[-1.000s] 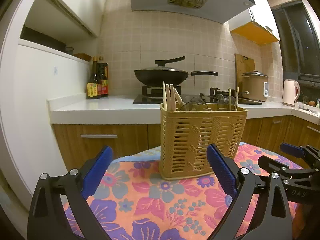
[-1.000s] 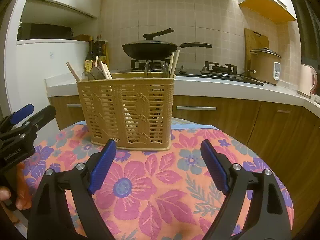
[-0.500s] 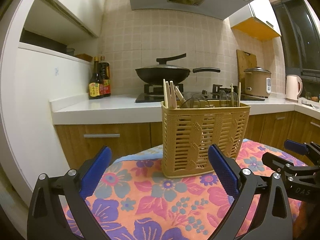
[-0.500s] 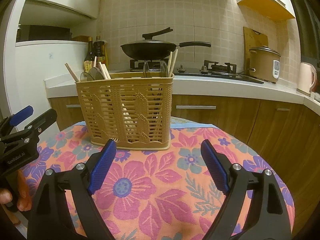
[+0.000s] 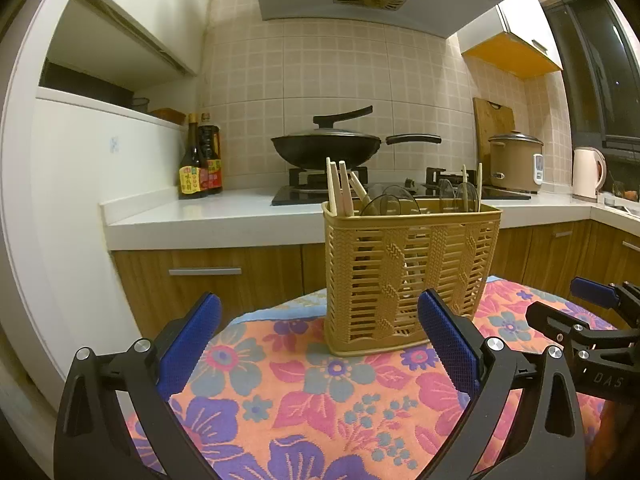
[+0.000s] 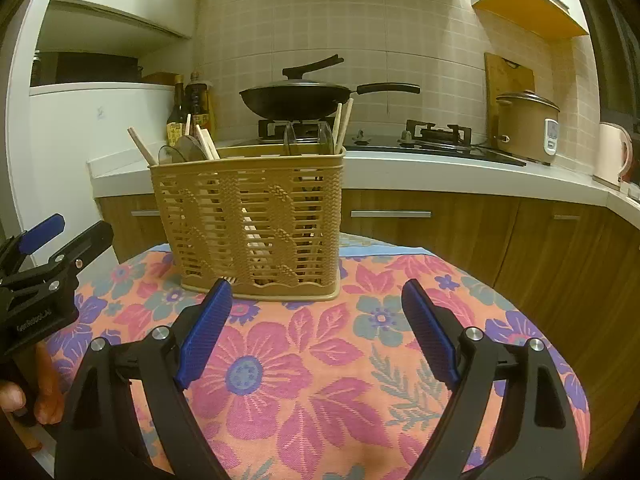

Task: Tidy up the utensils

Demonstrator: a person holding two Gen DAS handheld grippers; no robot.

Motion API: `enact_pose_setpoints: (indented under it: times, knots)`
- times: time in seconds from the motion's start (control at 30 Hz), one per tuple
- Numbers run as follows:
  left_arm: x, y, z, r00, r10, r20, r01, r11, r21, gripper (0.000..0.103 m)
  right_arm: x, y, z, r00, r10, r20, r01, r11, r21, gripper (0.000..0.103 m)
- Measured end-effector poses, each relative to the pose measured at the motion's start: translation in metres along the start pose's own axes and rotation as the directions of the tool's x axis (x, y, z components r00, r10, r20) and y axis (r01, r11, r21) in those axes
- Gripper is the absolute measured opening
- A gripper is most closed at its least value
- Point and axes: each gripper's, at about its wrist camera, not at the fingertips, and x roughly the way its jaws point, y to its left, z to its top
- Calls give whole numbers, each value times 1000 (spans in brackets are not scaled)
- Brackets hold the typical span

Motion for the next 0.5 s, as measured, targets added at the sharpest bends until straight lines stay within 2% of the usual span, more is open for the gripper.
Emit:
enact_pose_setpoints:
  times: [0.37, 0.5]
  knots:
    - [0, 0, 1, 1000, 3, -11, -3, 1000, -3, 95, 1, -2, 0, 1000, -9, -5, 9, 1000, 10, 82]
    - [-1, 0, 0, 1000, 2, -15, -2, 1000, -1, 95, 3, -3, 0, 1000, -10, -16, 10, 1000, 16, 86]
